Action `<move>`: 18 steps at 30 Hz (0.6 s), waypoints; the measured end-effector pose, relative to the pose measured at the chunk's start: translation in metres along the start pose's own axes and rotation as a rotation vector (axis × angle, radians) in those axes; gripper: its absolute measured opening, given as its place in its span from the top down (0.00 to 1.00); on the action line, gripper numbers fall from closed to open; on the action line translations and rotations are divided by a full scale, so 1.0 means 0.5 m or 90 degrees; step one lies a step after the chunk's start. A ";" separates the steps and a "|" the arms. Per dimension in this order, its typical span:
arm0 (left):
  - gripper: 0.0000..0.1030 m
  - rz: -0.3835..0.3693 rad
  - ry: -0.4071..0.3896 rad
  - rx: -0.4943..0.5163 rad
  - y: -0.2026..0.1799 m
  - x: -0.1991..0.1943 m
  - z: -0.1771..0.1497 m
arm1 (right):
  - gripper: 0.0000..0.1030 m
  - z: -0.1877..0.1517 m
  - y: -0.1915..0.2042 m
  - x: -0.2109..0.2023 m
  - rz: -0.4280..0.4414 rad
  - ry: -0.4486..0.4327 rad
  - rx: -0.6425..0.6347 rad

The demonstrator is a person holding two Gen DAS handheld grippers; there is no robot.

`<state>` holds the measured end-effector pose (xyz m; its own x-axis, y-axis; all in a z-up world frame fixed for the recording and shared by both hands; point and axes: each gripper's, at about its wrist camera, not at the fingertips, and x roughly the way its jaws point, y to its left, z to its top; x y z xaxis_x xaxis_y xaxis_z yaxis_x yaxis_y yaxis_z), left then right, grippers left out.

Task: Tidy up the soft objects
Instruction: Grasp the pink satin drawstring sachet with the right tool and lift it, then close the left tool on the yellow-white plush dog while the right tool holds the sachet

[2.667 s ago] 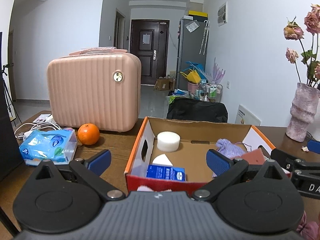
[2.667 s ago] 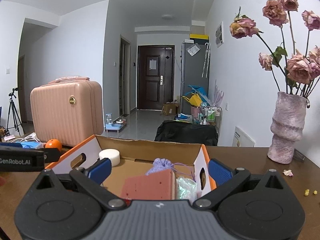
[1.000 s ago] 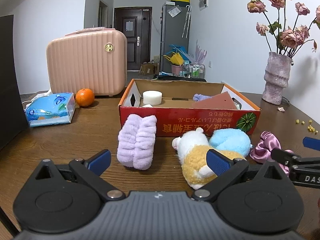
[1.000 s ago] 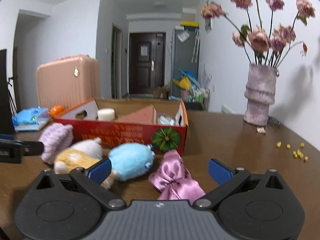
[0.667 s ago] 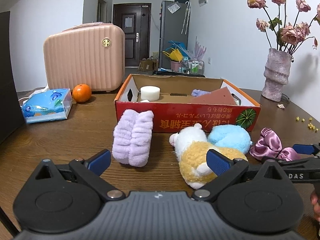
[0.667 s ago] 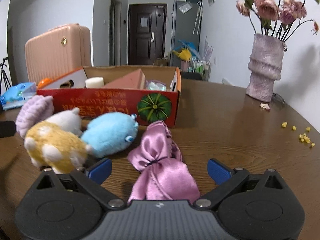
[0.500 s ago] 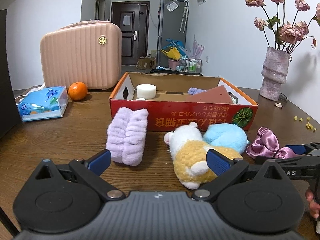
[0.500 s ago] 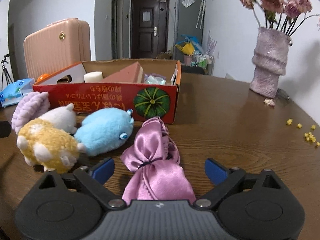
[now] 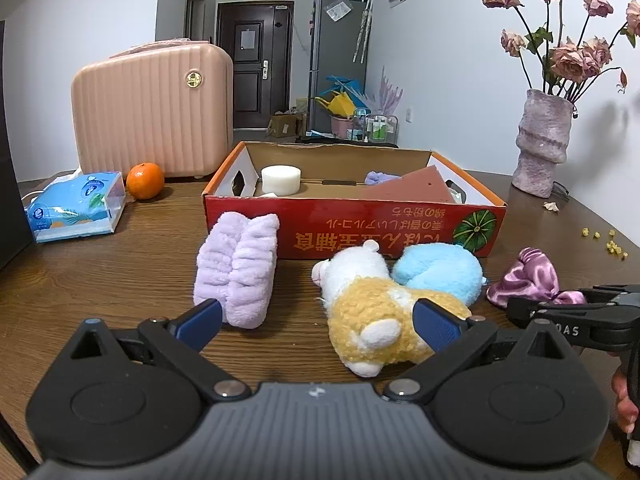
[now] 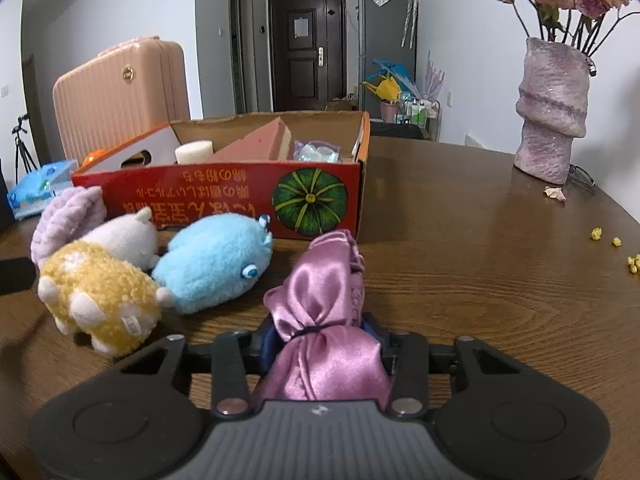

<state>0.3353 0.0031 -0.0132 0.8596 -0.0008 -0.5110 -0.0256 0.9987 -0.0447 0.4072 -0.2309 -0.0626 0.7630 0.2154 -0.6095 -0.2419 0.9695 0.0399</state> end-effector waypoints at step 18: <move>0.00 -0.006 0.008 0.000 -0.006 0.003 -0.009 | 0.64 0.005 -0.009 -0.117 0.007 -0.146 0.036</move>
<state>0.3343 0.0000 -0.0176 0.8537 -0.0111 -0.5207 -0.0170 0.9987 -0.0491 0.3650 -0.2478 -0.0253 0.8782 0.2407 -0.4133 -0.2223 0.9705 0.0931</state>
